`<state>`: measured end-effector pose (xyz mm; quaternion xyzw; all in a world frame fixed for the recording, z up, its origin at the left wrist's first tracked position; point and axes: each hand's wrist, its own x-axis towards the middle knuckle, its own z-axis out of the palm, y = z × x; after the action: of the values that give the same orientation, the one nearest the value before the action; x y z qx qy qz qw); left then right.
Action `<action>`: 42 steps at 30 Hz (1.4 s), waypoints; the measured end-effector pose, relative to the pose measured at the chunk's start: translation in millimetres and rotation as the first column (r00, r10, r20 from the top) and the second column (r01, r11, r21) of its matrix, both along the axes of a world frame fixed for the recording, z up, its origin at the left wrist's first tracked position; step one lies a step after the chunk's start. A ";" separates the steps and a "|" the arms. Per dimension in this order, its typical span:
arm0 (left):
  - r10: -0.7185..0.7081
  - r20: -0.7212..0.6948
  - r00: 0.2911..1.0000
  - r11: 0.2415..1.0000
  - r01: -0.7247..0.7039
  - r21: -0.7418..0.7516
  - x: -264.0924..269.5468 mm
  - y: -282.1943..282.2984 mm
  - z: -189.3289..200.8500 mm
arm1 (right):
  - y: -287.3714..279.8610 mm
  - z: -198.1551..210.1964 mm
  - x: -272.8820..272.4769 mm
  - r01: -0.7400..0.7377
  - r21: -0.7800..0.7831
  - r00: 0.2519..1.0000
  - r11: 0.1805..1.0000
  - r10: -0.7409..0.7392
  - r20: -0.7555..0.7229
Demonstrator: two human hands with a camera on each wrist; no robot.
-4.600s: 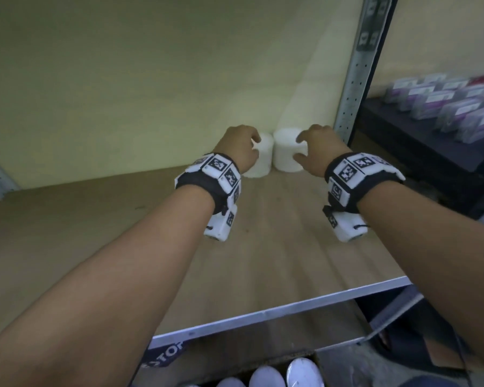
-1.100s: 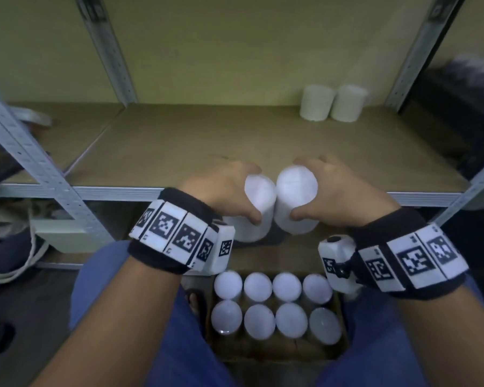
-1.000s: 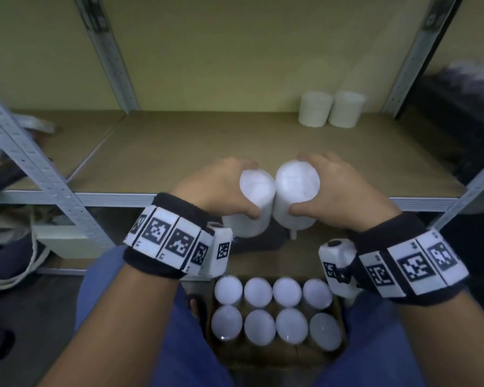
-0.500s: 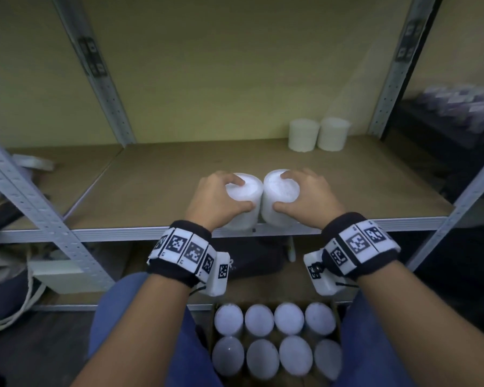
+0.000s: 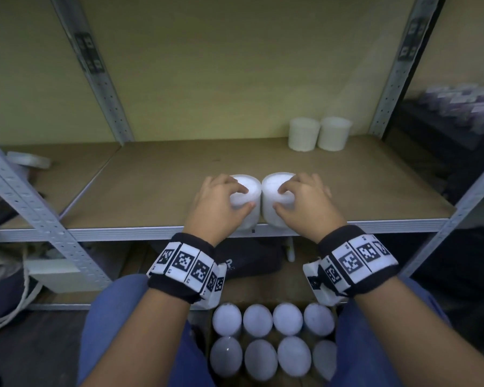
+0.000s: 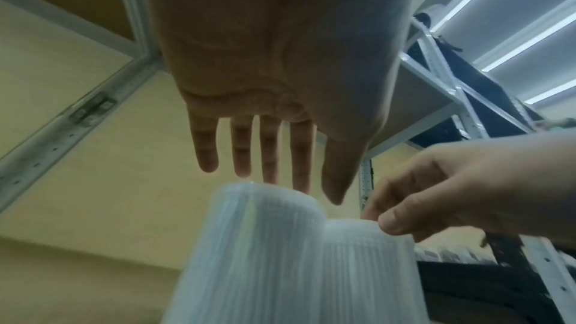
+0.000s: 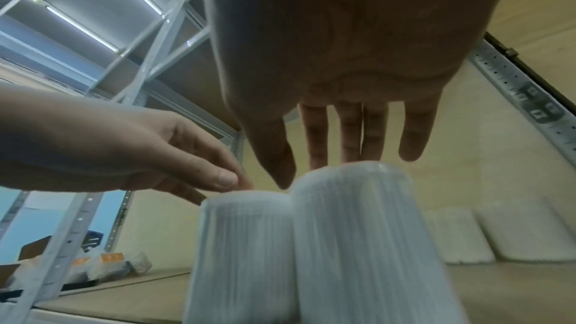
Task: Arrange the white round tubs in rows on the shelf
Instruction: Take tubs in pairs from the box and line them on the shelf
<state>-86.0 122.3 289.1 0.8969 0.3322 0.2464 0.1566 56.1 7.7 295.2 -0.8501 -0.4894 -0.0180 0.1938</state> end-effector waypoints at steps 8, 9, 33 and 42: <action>0.006 -0.110 0.994 0.995 0.005 0.104 5.3 -5.6 7.2 | -2.0 -0.3 -3.1 -0.035 0.067 0.998 0.997 0.032 0.055; 0.009 -0.106 0.994 0.994 0.003 0.113 5.6 -5.4 7.1 | -1.2 -0.3 -2.1 -0.042 0.068 0.998 0.997 0.038 0.058; 0.099 -0.008 0.995 0.994 -0.098 0.049 53.7 44.4 -1.2 | 66.6 -5.1 39.9 0.006 0.094 1.000 0.996 -0.008 0.017; 0.108 0.003 0.994 0.994 -0.108 -0.010 72.7 67.1 3.2 | 93.4 -5.5 55.1 0.042 0.116 0.999 0.992 -0.041 -0.016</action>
<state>-13.3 189.4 292.3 0.8765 0.3809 0.2544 0.1481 111.2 101.1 289.7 -0.8475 -0.4684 -0.0448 0.2458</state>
